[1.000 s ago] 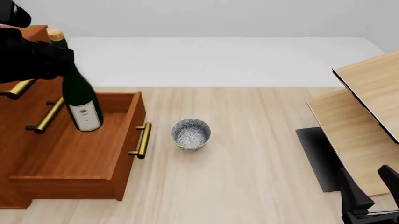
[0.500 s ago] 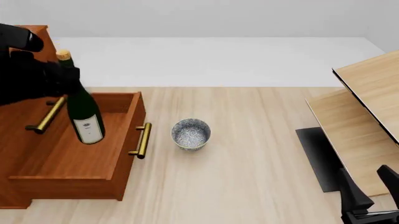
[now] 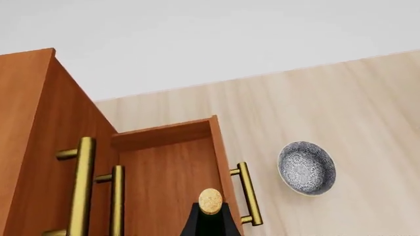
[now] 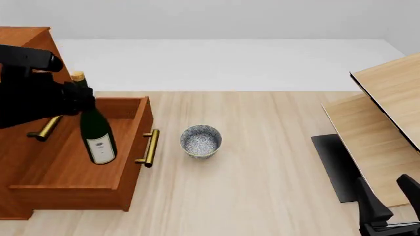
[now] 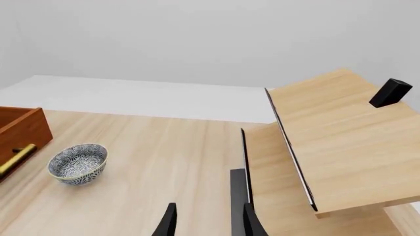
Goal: Put the wine bottle in the bottom drawer of the cabinet.
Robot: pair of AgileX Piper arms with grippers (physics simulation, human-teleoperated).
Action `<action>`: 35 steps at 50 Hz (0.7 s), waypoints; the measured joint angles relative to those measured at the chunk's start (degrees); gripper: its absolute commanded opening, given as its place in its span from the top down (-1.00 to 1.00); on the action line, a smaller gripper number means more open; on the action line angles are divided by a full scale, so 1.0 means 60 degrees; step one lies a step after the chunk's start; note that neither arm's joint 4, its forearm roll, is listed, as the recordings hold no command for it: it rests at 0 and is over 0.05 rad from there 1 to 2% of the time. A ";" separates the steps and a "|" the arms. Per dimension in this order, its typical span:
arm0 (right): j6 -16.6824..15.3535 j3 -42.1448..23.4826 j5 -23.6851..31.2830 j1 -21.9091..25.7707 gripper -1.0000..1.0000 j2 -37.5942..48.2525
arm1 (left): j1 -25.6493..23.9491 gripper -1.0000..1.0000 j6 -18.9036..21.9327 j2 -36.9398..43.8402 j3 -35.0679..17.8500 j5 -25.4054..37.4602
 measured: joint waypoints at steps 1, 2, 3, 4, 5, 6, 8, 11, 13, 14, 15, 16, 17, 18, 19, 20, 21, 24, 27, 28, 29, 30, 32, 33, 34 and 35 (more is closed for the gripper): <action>0.0001 0.0000 0.0001 0.0000 -1.00 -0.0001 | 0.0018 1.00 0.0017 0.0027 0.0042 -0.0034; 0.0001 0.0000 0.0002 -0.0001 -1.00 -0.0002 | 0.0035 1.00 0.0029 0.0053 0.0082 -0.0065; -0.0001 0.0000 0.0003 0.0000 -1.00 -0.0002 | 0.0048 1.00 0.0036 0.0076 0.0122 -0.0095; -0.0001 0.0000 0.0005 -0.0001 -1.00 -0.0003 | 0.0059 1.00 0.0043 0.0096 0.0160 -0.0122; -0.0001 0.0000 0.0007 -0.0001 -1.00 -0.0005 | 0.0068 1.00 0.0053 0.0116 0.0199 -0.0151; -0.0002 0.0000 0.0007 -0.0001 -1.00 -0.0005 | 0.0074 1.00 0.0059 0.0132 0.0240 -0.0178; -0.0004 0.0000 0.0007 -0.0001 -1.00 -0.0003 | 0.0085 1.00 0.0071 0.0162 0.0319 -0.0228; -0.0006 0.0000 0.0013 -0.0001 -1.00 -0.0007 | 0.0093 1.00 0.0095 0.0205 0.0435 -0.0290; -0.0008 0.0000 0.0012 -0.0001 -1.00 -0.0005 | 0.0100 1.00 0.0103 0.0234 0.0505 -0.0327; -0.0007 0.0000 0.0012 -0.0001 -1.00 -0.0004 | 0.0101 1.00 0.0107 0.0244 0.0540 -0.0347; -0.0009 0.0000 0.0013 -0.0001 -1.00 -0.0005 | 0.0101 1.00 0.0099 0.0260 0.0576 -0.0363; -0.0009 0.0000 0.0014 -0.0001 -1.00 -0.0005 | 0.0093 1.00 0.0099 0.0270 0.0620 -0.0384; -0.0010 0.0000 0.0016 0.0000 -1.00 -0.0007 | 0.0084 1.00 0.0097 0.0276 0.0664 -0.0404; -0.0012 0.0000 0.0019 0.0001 -1.00 -0.0009 | 0.0076 1.00 0.0091 0.0283 0.0708 -0.0425; -0.0012 0.0000 0.0023 0.0001 -1.00 -0.0013 | 0.0073 1.00 0.0090 0.0290 0.0753 -0.0449; -0.0012 0.0000 0.0027 0.0002 -1.00 -0.0016 | 0.0069 1.00 0.0089 0.0296 0.0797 -0.0473; -0.0012 0.0000 0.0028 0.0002 -1.00 -0.0017 | 0.0063 1.00 0.0084 0.0302 0.0844 -0.0498; -0.0014 0.0000 0.0033 0.0003 -1.00 -0.0021 | 0.0036 1.00 0.0069 0.0317 0.0971 -0.0563; -0.0017 0.0000 0.0034 0.0005 -1.00 -0.0020 | 0.0006 1.00 0.0034 0.0330 0.1069 -0.0609; -0.0017 0.0000 0.0031 0.0005 -1.00 -0.0017 | -0.0003 1.00 0.0028 0.0331 0.1096 -0.0620; -0.0018 0.0000 0.0030 0.0005 -1.00 -0.0016 | -0.0006 1.00 0.0021 0.0341 0.1121 -0.0626; -0.0018 0.0000 0.0032 0.0006 -1.00 -0.0016 | -0.0008 1.00 0.0021 0.0353 0.1148 -0.0633; -0.0019 0.0000 0.0032 0.0009 -1.00 -0.0015 | 0.0006 1.00 -0.0007 0.0387 0.1192 -0.0635; -0.0019 0.0000 0.0030 0.0010 -1.00 -0.0012 | 0.0026 1.00 -0.0007 0.0415 0.1219 -0.0634; -0.0020 0.0000 0.0029 0.0011 -1.00 -0.0010 | 0.0041 1.00 -0.0007 0.0430 0.1246 -0.0639; -0.0021 0.0000 0.0028 0.0013 -1.00 -0.0009 | 0.0043 1.00 -0.0012 0.0438 0.1270 -0.0641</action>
